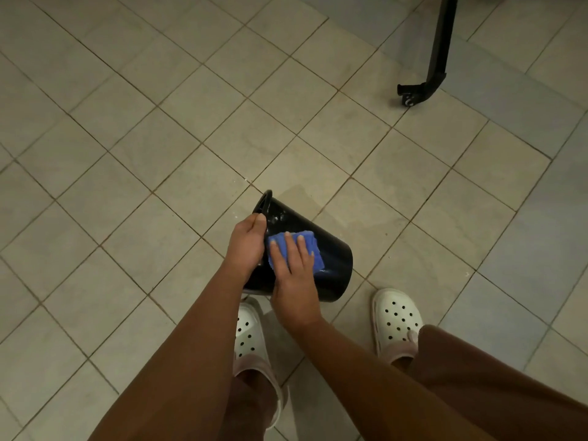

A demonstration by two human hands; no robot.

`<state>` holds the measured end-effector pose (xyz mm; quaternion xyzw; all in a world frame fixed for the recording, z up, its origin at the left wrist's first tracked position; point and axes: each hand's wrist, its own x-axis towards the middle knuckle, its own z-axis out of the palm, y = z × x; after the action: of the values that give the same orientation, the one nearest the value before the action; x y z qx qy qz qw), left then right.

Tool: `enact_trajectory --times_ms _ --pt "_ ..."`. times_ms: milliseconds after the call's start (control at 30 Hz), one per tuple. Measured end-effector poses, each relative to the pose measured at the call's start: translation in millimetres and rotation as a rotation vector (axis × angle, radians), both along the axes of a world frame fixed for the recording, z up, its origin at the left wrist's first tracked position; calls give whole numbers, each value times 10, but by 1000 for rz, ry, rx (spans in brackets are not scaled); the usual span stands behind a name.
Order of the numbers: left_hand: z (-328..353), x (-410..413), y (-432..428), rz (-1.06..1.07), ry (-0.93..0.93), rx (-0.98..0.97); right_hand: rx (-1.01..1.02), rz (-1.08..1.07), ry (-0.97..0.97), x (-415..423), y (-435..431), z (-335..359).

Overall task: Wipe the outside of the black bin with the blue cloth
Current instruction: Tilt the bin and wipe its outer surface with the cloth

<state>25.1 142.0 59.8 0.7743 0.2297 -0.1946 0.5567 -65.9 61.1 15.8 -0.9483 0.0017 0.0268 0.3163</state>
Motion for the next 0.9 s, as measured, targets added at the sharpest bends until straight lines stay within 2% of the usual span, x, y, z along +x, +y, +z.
enact_trajectory --times_ms 100,233,433,567,667,800,900 --pt "-12 -15 9 18 -12 -15 39 51 -1 236 -81 50" --pt "-4 -20 -48 16 2 2 22 -100 156 325 -255 46" --pt "-30 5 27 68 37 -29 -20 -4 31 -22 -45 -54" --pt "12 -5 18 69 5 -75 41 70 -13 289 -69 25" --pt "-12 -27 -14 61 -14 -56 69 64 106 569 -216 69" --pt "-39 -34 -70 19 -11 -6 23 -135 238 495 -284 72" --pt "-28 -29 -47 39 10 -6 -12 -115 105 254 -70 83"
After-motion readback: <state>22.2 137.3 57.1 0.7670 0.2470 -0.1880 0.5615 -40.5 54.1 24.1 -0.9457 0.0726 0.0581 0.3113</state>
